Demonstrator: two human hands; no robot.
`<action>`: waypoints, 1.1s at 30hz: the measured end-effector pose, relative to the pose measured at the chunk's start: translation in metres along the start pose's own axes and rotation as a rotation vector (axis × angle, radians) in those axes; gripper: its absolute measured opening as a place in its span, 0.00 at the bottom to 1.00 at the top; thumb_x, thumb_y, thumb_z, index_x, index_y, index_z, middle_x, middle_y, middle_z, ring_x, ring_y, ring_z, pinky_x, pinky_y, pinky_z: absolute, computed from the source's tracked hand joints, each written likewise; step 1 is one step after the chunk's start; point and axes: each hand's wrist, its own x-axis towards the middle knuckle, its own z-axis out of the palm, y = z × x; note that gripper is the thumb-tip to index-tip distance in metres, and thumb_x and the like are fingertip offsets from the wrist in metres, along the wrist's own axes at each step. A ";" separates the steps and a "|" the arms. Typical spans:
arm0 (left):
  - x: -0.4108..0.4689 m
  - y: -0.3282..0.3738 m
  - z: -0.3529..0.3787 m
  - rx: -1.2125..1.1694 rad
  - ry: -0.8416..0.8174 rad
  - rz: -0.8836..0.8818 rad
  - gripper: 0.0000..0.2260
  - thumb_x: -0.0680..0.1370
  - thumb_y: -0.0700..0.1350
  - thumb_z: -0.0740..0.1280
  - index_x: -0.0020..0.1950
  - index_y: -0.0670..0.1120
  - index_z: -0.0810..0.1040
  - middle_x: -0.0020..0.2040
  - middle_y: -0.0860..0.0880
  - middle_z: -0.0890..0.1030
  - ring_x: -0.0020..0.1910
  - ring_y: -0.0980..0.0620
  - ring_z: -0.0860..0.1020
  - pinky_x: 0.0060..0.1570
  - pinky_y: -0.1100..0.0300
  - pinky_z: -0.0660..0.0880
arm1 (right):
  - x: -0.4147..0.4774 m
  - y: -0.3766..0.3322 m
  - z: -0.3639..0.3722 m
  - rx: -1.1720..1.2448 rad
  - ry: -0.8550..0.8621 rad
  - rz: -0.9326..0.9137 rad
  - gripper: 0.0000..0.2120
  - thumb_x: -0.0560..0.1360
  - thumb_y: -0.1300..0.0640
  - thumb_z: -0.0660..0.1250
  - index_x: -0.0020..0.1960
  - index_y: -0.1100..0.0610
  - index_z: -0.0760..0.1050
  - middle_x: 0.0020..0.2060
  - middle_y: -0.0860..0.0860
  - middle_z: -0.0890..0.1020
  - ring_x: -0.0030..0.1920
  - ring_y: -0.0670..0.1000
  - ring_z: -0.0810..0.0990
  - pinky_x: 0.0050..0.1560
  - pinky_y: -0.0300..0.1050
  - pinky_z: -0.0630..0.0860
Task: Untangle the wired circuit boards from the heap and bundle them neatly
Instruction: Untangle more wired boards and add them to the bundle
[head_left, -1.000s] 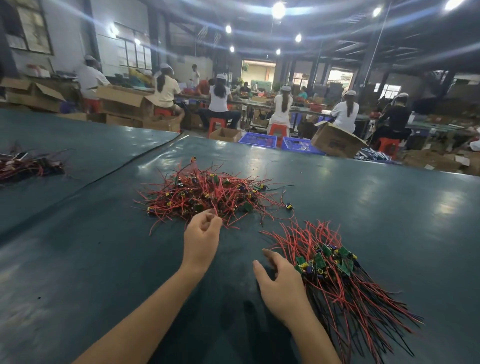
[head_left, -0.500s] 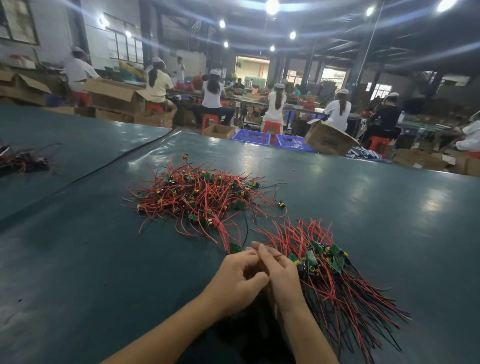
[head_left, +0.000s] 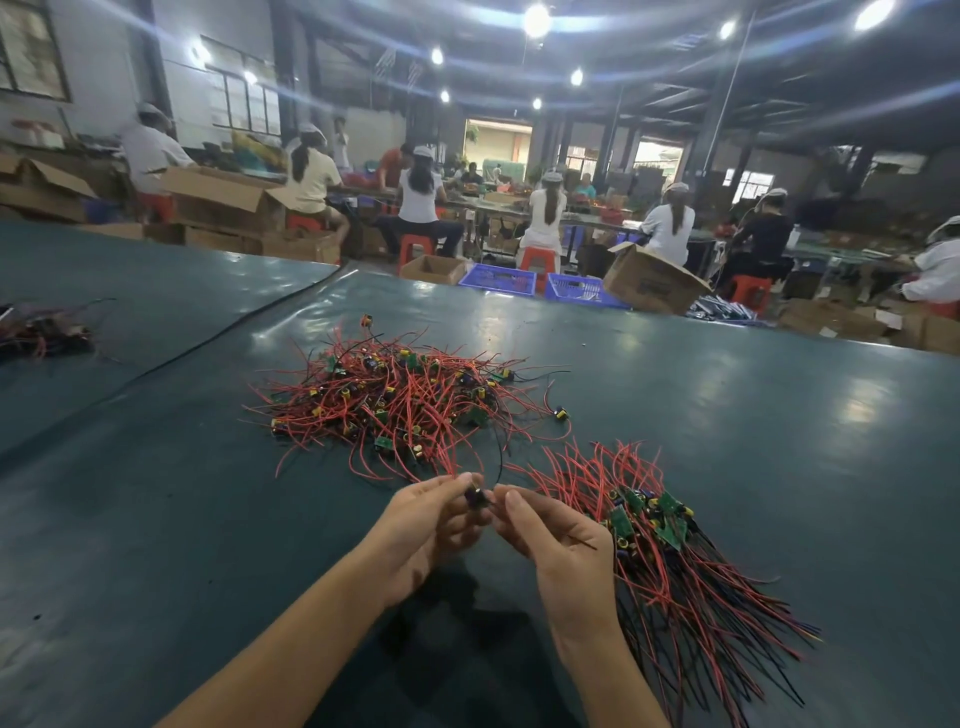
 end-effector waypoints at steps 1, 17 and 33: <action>0.000 0.002 -0.001 0.002 0.011 0.023 0.07 0.79 0.41 0.66 0.53 0.39 0.80 0.37 0.43 0.84 0.30 0.52 0.82 0.28 0.63 0.78 | 0.000 0.001 0.000 -0.005 -0.002 -0.002 0.06 0.67 0.56 0.73 0.42 0.56 0.87 0.41 0.57 0.87 0.44 0.55 0.86 0.44 0.40 0.81; 0.000 0.023 -0.020 -0.186 0.234 0.419 0.02 0.78 0.37 0.67 0.47 0.43 0.77 0.37 0.45 0.84 0.31 0.52 0.83 0.27 0.66 0.78 | 0.006 0.011 -0.009 -0.162 0.147 0.003 0.09 0.72 0.68 0.73 0.41 0.55 0.84 0.34 0.51 0.85 0.35 0.45 0.82 0.37 0.37 0.79; -0.013 0.013 0.002 -0.204 -0.004 0.362 0.12 0.70 0.40 0.70 0.52 0.37 0.80 0.46 0.36 0.84 0.38 0.46 0.85 0.34 0.63 0.81 | 0.019 0.020 -0.028 -0.626 0.209 0.062 0.11 0.80 0.60 0.63 0.62 0.57 0.78 0.54 0.53 0.82 0.56 0.51 0.79 0.57 0.39 0.73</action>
